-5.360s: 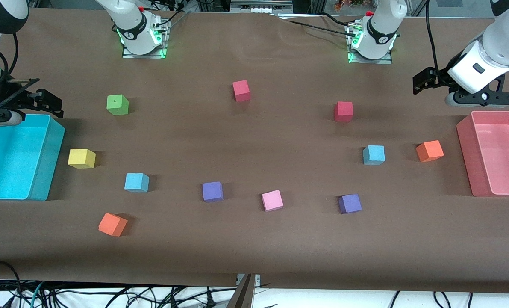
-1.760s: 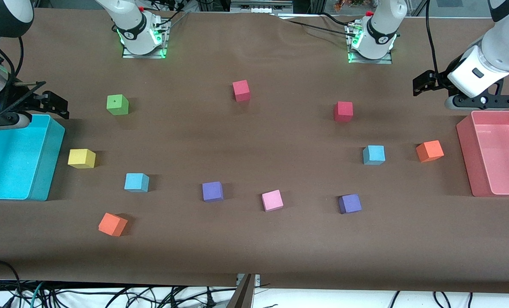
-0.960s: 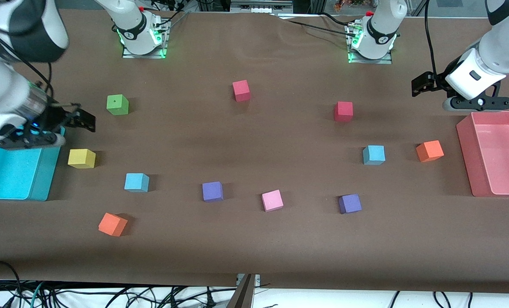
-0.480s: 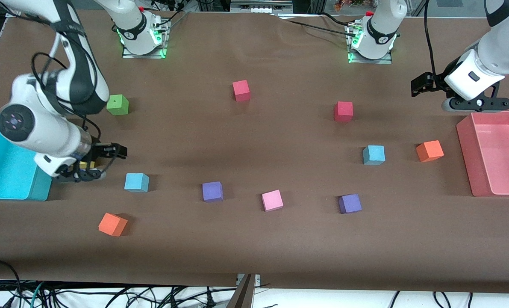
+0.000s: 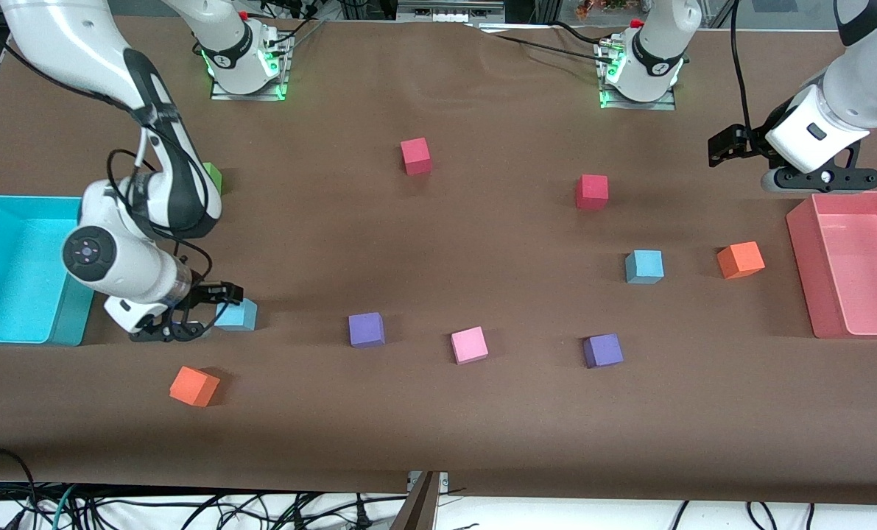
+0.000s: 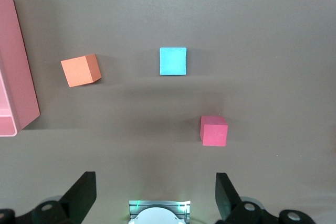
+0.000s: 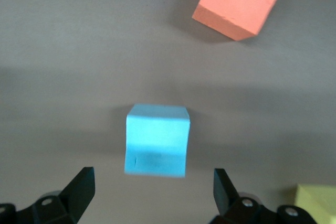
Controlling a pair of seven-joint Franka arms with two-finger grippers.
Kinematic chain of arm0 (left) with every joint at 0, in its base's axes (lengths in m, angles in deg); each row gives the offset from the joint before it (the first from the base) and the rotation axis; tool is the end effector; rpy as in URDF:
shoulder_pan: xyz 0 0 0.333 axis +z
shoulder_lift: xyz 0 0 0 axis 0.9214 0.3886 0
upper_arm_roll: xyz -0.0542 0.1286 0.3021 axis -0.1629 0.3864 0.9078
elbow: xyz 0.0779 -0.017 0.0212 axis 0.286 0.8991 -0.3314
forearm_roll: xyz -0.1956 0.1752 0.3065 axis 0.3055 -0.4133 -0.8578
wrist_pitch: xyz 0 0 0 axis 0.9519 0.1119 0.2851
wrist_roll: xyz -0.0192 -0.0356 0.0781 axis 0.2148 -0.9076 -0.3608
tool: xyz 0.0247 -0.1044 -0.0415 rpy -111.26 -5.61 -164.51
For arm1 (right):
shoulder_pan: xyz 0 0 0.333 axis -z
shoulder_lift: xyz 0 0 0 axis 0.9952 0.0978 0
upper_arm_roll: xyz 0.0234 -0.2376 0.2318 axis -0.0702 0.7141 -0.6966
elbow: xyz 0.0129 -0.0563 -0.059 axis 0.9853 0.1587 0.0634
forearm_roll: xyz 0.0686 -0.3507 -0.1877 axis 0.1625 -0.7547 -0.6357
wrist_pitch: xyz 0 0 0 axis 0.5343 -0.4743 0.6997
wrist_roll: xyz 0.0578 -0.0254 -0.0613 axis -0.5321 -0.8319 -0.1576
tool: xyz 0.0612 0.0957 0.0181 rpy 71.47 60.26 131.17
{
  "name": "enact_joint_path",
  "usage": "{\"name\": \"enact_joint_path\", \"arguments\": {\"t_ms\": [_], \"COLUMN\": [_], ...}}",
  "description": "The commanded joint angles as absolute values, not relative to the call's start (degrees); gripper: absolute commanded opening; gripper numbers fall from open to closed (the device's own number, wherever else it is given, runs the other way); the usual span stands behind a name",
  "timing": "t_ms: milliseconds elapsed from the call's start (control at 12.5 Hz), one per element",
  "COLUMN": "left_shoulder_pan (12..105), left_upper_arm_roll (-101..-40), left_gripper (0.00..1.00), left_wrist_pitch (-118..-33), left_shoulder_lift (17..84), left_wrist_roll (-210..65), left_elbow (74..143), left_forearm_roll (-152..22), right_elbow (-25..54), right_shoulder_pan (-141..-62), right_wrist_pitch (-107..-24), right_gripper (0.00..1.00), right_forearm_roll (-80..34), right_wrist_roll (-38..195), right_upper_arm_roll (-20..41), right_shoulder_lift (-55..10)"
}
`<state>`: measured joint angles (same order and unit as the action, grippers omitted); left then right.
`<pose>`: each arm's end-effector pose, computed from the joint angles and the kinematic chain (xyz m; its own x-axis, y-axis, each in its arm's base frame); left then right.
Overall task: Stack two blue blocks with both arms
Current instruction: 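Close the right gripper on the blue cube, then carry the blue cube to mid-table while the left gripper reaches another cube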
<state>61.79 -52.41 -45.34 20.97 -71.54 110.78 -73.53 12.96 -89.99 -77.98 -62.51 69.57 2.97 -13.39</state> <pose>0.5238 -0.0516 0.5660 0.9803 -0.0018 -0.1976 -0.0046 -0.9999 -0.0133 0.6864 0.0889 0.2668 0.9963 0.0832 -0.0193 0.0835 -0.9964 0.0116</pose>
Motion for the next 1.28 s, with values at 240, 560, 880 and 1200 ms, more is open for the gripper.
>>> {"name": "enact_joint_path", "arguments": {"t_ms": [240,560,880,1200], "left_shoulder_pan": [61.6,61.6,61.7,61.8], "left_upper_arm_roll": [-52.3,-52.3,-52.3,-52.3], "left_gripper": [1.00,1.00,1.00,1.00], "left_wrist_pitch": [-46.4,-46.6,-46.5,-46.5], "left_shoulder_lift": [20.5,20.5,20.5,20.4], "left_wrist_roll": [-70.8,-70.8,-70.8,-70.8], "left_elbow": [111.8,111.9,112.0,112.1], "left_forearm_roll": [-74.8,-74.8,-74.8,-74.8], "right_elbow": [12.4,12.5,11.2,5.0], "right_shoulder_pan": [-90.6,-90.5,-91.0,-96.3], "right_wrist_pitch": [-83.5,-83.5,-79.8,-62.6], "right_gripper": [1.00,0.82,0.34,0.34], "right_forearm_roll": [-62.9,-62.9,-62.9,-62.6], "right_wrist_roll": [68.5,68.5,69.0,60.9], "right_upper_arm_roll": [3.2,3.4,3.3,2.9], "right_shoulder_lift": [-9.1,-7.2,-10.1,-14.5]}}
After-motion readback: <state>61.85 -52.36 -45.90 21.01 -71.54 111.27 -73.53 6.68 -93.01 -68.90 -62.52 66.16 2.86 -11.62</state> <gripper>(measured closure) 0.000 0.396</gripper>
